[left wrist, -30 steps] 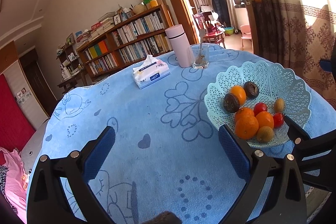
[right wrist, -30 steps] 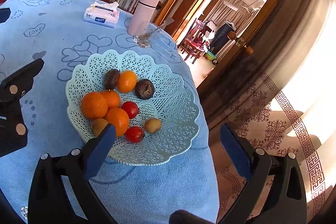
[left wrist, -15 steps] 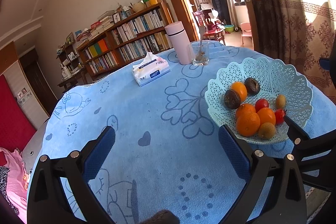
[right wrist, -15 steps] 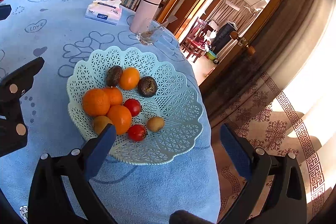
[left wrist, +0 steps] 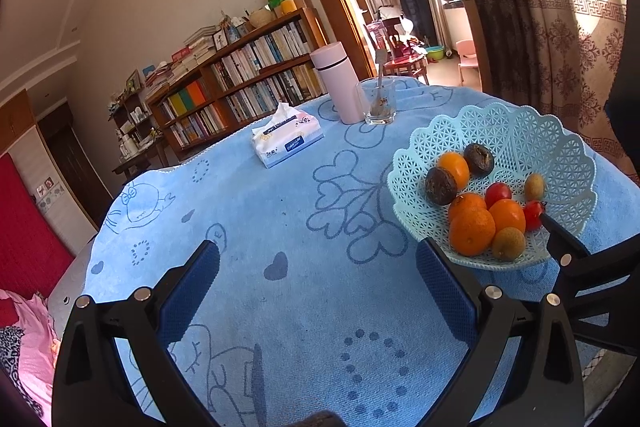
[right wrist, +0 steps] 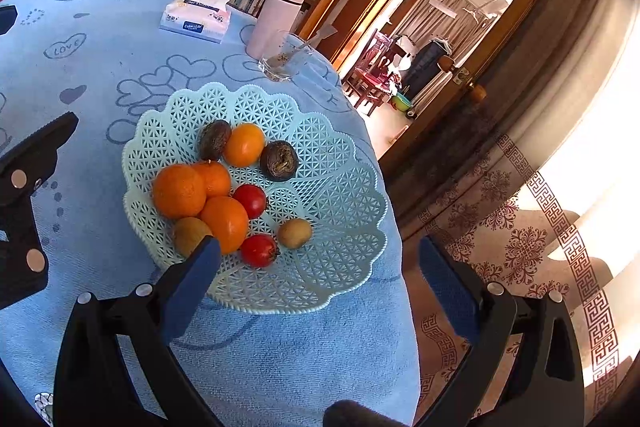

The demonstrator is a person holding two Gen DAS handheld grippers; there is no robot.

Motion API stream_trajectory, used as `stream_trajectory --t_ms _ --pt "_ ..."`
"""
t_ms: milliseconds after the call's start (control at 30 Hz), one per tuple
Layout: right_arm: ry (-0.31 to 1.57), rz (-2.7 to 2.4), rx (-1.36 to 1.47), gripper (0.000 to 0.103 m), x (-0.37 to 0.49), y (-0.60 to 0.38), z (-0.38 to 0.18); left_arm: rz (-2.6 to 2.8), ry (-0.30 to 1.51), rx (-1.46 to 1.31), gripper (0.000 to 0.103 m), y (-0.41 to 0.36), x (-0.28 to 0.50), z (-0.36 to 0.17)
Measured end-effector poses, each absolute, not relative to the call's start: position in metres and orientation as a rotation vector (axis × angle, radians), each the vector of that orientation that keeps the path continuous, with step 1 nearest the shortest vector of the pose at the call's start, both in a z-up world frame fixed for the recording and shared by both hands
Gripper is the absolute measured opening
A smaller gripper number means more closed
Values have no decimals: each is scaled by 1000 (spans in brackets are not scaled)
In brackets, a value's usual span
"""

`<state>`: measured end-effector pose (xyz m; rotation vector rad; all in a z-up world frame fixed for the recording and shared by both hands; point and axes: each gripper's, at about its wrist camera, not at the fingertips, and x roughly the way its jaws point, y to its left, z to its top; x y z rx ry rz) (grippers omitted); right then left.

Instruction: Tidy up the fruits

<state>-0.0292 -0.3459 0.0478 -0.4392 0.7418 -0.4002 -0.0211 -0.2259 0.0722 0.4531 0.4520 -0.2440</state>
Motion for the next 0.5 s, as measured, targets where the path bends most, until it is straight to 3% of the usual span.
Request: stream_trajectory --t_ms 500 --pt "745 -400 -442 100 -28 -346 46 -249 469 468 98 -224 -22 68"
